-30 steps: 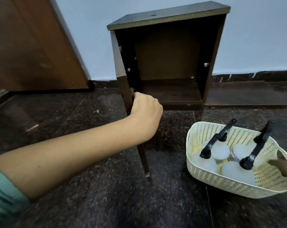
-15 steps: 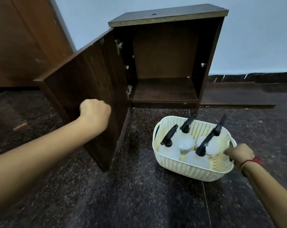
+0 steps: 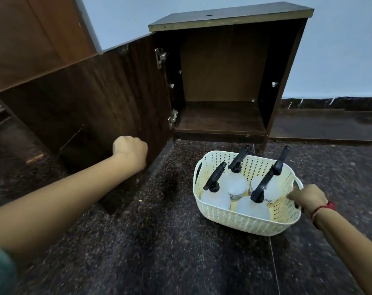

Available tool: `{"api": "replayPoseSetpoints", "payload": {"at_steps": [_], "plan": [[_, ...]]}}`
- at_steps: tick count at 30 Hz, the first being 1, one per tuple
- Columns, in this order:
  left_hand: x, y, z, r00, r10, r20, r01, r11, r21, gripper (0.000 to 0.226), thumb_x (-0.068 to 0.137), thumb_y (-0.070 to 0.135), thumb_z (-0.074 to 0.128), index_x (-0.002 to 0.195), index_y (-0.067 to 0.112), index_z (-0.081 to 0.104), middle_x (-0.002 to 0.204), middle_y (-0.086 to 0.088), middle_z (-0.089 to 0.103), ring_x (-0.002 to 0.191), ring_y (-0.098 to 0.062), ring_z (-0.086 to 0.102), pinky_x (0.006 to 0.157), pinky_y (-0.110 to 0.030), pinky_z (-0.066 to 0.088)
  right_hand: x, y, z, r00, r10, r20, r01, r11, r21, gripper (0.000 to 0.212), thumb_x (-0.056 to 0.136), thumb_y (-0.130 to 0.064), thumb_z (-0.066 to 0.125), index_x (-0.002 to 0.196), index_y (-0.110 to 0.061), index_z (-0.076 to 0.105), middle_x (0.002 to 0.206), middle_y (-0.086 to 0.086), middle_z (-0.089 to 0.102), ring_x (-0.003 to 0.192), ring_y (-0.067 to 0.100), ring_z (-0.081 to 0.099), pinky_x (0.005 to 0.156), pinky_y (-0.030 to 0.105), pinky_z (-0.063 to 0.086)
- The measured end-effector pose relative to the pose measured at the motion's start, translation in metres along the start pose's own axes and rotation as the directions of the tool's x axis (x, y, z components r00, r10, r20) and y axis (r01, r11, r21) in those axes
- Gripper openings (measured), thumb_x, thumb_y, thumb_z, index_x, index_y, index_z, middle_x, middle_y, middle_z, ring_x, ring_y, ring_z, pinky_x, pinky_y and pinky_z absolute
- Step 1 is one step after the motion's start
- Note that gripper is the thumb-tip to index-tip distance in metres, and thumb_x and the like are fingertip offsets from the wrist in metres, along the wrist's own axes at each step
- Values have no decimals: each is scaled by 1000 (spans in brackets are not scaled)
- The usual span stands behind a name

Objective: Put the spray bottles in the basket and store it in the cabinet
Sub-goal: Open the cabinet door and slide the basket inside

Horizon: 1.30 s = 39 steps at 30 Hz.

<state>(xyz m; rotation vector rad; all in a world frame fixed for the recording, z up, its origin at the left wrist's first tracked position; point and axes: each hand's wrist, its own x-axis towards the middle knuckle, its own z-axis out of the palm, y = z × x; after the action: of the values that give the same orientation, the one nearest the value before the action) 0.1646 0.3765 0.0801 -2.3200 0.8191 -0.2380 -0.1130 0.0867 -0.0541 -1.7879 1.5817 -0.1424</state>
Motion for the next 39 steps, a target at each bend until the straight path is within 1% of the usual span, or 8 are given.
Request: {"api": "replayPoseSetpoints", "payload": {"at_steps": [8, 11, 13, 15, 20, 27, 35, 39], "plan": [[21, 32, -2, 999, 35, -16, -38, 952, -304, 58, 86, 61, 48, 119, 13, 53, 114, -5, 64, 103, -27, 62, 66, -31, 42, 17, -2, 0, 999, 7, 48, -5, 999, -33, 21, 78, -13, 72, 73, 6, 65, 73, 20, 65, 60, 28, 57, 53, 29, 42], [16, 66, 15, 933, 146, 329, 195, 564, -803, 81, 83, 72, 38, 137, 11, 39, 137, -12, 49, 113, -31, 57, 80, -37, 50, 24, -12, 2, 999, 3, 42, -2, 1000, -25, 22, 77, -12, 72, 65, 4, 64, 59, 15, 62, 48, 24, 54, 44, 24, 38], [8, 98, 32, 796, 334, 505, 444, 245, -862, 81, 87, 68, 36, 146, 14, 23, 147, -13, 37, 118, -35, 52, 86, -44, 50, 28, -22, 6, 999, 3, 49, -1, 1000, -25, 20, 78, -11, 72, 67, 3, 64, 58, 15, 63, 48, 23, 56, 43, 24, 40], [6, 124, 48, 720, 463, 517, 536, 101, -838, 65, 93, 60, 33, 143, 18, 29, 142, -13, 44, 114, -36, 54, 86, -47, 49, 33, -33, 10, 998, 11, 59, -9, 999, -34, 19, 78, -12, 72, 66, 1, 64, 56, 13, 63, 48, 23, 55, 44, 25, 40], [27, 136, 67, 866, 312, 390, 458, -183, -870, 27, 99, 31, 35, 95, 23, 61, 82, 4, 67, 73, -15, 65, 58, -33, 60, 43, -54, 23, 995, 19, 98, -15, 999, -45, 18, 80, -13, 71, 76, 4, 66, 68, 16, 65, 56, 25, 58, 52, 31, 45], [87, 115, 53, 959, 96, 267, 280, -164, -946, 25, 100, 21, 36, 93, 16, 59, 79, -1, 63, 63, -17, 65, 43, -29, 56, 73, -106, 22, 995, -67, 79, 68, 997, -21, 21, 86, -15, 66, 84, 6, 64, 84, 22, 70, 72, 31, 67, 55, 33, 48], [182, 84, 4, 979, 99, 180, 197, -190, -962, 29, 97, 16, 38, 79, 19, 61, 80, -2, 66, 68, -20, 66, 42, -27, 55, 135, -197, 1, 984, -179, 12, 178, 983, 50, 19, 81, -3, 69, 67, 0, 56, 69, 16, 61, 67, 29, 62, 54, 34, 50], [225, 88, -10, 977, 70, 202, 211, -187, -959, 28, 92, 13, 38, 98, 7, 66, 92, -12, 69, 68, -25, 66, 45, -32, 57, 157, -226, -2, 975, -223, -21, 224, 975, 17, 13, 81, -6, 70, 76, 3, 61, 70, 13, 59, 61, 25, 55, 50, 28, 42]]}}
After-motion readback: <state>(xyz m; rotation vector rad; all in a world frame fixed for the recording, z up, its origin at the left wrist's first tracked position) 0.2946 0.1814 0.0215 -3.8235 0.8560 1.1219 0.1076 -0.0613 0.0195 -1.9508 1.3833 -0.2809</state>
